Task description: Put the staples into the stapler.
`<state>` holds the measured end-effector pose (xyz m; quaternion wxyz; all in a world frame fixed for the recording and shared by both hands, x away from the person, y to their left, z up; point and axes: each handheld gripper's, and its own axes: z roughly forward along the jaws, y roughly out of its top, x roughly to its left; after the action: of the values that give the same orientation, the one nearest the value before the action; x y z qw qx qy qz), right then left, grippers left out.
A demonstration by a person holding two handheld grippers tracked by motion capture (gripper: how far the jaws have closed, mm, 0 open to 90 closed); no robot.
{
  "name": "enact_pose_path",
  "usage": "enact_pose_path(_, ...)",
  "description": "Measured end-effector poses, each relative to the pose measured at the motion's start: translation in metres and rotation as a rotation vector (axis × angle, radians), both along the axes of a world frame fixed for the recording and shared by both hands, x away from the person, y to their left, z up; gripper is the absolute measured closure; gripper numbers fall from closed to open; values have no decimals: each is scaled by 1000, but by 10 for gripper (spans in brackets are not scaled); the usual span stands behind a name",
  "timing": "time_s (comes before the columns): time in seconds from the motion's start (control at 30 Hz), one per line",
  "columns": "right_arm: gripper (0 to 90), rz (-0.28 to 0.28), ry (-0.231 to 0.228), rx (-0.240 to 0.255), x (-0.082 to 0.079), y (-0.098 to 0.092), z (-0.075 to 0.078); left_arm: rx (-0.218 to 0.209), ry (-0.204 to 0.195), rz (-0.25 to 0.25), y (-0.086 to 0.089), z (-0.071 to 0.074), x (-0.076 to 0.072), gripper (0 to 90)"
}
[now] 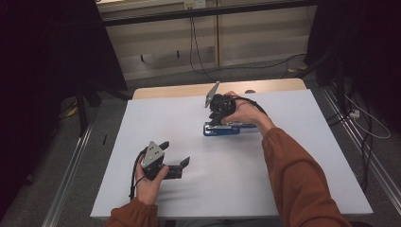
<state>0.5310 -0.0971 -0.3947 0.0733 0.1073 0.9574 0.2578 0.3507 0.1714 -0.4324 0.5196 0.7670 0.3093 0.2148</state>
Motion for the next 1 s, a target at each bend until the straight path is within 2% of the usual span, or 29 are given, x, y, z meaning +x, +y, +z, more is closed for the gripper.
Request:
enact_pose_path(0.07,593,-10,12,18,-2,-3,0,0,0,-1,0,0,0,43)
enact_pose_path(0.3,407,-76,-17,63,-7,-14,-3,-1,1,-4,-1,-1,0,43)
enact_pose_path(0.5,306,-136,-30,100,-13,-20,-4,-2,1,-2,-1,0,0,43)
enact_pose_path(0.57,231,-168,-38,121,-15,-21,-3,-2,4,1,-1,0,0,43)
enact_pose_path(0.77,177,-226,-44,183,-24,-26,-2,-12,11,9,1,-1,1,43)
enact_pose_path(0.9,147,-262,-28,205,-29,-27,-6,-8,14,9,1,-1,1,43)
enact_pose_path(1.0,133,-301,-24,241,-33,-29,-8,-20,22,8,2,-1,2,42)
